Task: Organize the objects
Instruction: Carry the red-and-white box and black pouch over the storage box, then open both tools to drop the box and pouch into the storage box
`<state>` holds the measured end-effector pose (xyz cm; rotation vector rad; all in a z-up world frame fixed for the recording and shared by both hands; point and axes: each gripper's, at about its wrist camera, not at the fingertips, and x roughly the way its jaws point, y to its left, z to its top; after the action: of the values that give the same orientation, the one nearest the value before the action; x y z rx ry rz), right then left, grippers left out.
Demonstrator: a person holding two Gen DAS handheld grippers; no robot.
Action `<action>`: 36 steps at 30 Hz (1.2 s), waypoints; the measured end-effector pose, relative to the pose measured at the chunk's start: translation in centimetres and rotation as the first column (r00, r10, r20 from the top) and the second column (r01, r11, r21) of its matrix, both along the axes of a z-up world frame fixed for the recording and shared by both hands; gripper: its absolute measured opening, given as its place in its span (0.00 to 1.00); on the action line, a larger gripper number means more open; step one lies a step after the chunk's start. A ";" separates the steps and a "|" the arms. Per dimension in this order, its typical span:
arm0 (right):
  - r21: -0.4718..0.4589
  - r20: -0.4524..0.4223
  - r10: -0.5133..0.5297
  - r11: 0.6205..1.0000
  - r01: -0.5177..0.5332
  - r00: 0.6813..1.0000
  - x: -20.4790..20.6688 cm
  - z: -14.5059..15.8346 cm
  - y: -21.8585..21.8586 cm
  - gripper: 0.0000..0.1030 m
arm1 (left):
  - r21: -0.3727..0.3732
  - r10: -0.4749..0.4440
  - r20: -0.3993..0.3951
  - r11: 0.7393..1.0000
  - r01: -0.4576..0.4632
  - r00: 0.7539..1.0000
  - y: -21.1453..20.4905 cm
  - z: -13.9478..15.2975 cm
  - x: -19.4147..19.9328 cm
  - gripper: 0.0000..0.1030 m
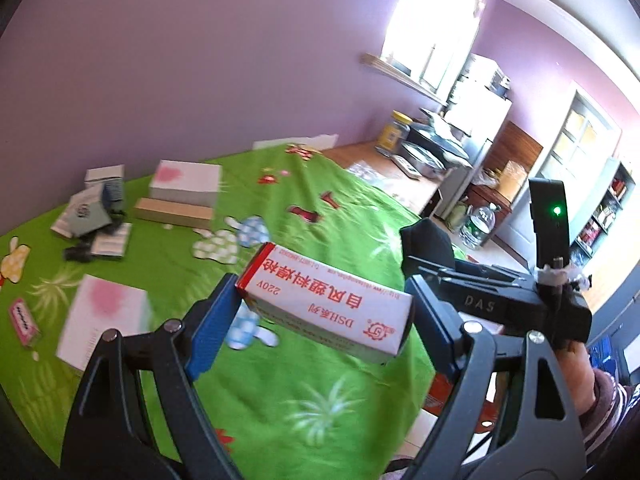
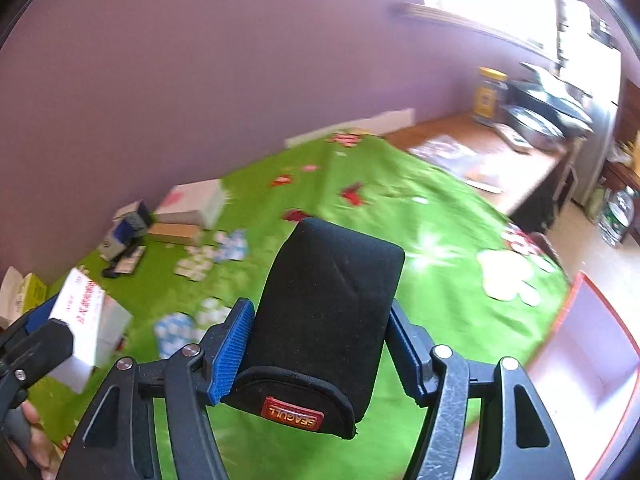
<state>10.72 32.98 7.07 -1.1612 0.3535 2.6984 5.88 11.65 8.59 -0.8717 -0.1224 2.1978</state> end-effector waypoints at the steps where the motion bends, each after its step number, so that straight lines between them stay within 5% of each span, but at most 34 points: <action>1: 0.003 0.003 -0.013 1.000 0.013 1.000 0.5 -0.1 0.7 0.64 | 0.003 -0.008 0.004 1.000 0.008 1.000 0.5 -0.2 0.3 0.83; 15: 0.085 0.028 -0.258 0.963 0.254 0.966 8.9 -1.6 11.6 0.64 | -0.006 -0.193 0.012 0.981 0.193 0.981 9.8 -2.2 6.1 0.83; 25: 0.170 0.072 -0.357 0.924 0.342 0.931 12.6 -3.5 16.2 0.64 | -0.075 -0.382 0.039 0.920 0.384 0.923 18.4 -5.7 11.3 0.83; 32: 0.221 0.114 -0.423 0.893 0.392 0.899 14.0 -4.8 18.5 0.68 | -0.057 -0.462 0.116 0.881 0.471 0.879 21.9 -7.6 12.9 0.83; 36: 0.229 0.113 -0.444 0.882 0.411 0.889 14.4 -5.0 19.1 0.69 | -0.048 -0.462 0.146 0.880 0.473 0.875 22.6 -8.1 13.0 0.93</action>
<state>25.16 52.10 2.02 -1.0847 0.2689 2.1831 18.93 34.29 0.49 -0.9751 0.1107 1.7001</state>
